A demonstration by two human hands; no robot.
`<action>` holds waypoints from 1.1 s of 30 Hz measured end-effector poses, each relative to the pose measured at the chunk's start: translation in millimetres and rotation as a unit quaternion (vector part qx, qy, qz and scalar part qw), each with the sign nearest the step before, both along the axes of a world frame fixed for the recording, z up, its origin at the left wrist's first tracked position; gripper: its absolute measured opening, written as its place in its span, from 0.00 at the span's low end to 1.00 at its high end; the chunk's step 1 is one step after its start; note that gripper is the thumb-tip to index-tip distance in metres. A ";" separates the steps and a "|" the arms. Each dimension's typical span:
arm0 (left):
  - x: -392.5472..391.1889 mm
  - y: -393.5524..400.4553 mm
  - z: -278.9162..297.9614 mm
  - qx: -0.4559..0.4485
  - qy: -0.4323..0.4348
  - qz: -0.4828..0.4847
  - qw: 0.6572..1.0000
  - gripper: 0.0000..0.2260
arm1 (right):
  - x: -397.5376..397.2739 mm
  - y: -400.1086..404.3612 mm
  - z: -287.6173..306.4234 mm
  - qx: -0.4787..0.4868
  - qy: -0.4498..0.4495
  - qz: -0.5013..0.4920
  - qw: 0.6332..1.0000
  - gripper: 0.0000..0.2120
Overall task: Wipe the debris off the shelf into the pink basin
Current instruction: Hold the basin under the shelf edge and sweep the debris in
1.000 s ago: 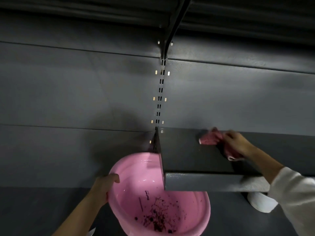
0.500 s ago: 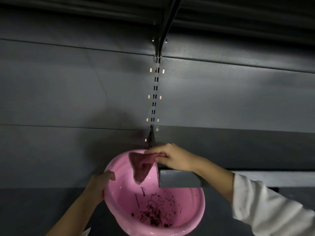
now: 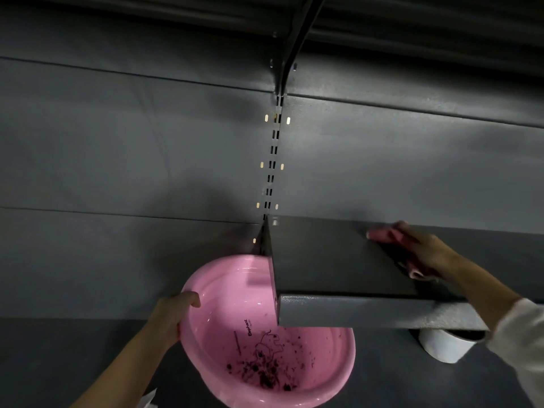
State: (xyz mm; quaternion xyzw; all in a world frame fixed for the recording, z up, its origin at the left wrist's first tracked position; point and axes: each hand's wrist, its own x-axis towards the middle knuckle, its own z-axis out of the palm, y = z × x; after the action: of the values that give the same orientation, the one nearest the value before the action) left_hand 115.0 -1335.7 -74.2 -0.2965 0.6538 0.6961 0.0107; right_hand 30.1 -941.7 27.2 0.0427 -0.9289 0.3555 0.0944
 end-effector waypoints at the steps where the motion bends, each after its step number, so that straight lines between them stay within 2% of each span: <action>1: 0.2 0.5 -0.2 0.002 -0.002 -0.001 1.000 0.13 | -0.8 2.3 -6.1 0.004 -0.022 0.002 1.000 0.16; 4: -0.6 3.5 -1.3 0.003 -0.004 0.001 1.000 0.13 | 5.4 -18.0 -11.2 -0.001 -0.067 0.015 0.998 0.17; 6: -1.9 6.0 -2.1 0.004 0.000 -0.003 1.000 0.14 | 16.3 -42.0 -10.1 0.004 -0.085 0.056 0.995 0.16; 12: -2.6 10.9 -4.5 0.002 0.001 -0.006 1.000 0.20 | 37.5 -110.3 -12.2 0.131 -0.052 0.226 0.964 0.24; 18: -1.8 -1.5 -6.9 -0.010 -0.013 0.002 1.000 0.18 | 46.5 -180.1 -12.9 0.111 -0.023 0.317 0.942 0.22; 21: -0.7 -8.2 -7.9 0.000 -0.003 0.016 1.000 0.16 | 51.2 -203.3 -12.4 0.078 -0.054 0.328 0.940 0.21; 24: 0.8 -14.2 -10.0 -0.001 0.006 0.007 1.000 0.15 | 55.7 -218.2 -8.0 0.100 -0.072 0.329 0.936 0.21; 26: 2.8 -18.7 -10.0 -0.005 0.010 -0.002 1.000 0.13 | 60.4 -227.3 -1.5 0.106 -0.035 0.328 0.938 0.21; 30: 8.4 -35.4 -14.3 -0.021 0.000 0.024 1.000 0.07 | 81.0 -250.1 -1.5 0.103 0.116 0.333 0.930 0.24; 33: 15.5 -47.5 -26.9 -0.042 0.007 0.049 0.998 0.06 | 106.1 -268.6 -32.4 0.136 0.122 0.369 0.911 0.30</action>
State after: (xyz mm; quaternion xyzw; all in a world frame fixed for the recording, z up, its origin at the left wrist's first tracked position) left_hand 130.5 -1383.2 -101.1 -0.3233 0.6675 0.6696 -0.0402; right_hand 136.3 -1210.3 -5.3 0.4381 -0.8675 0.2273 0.0619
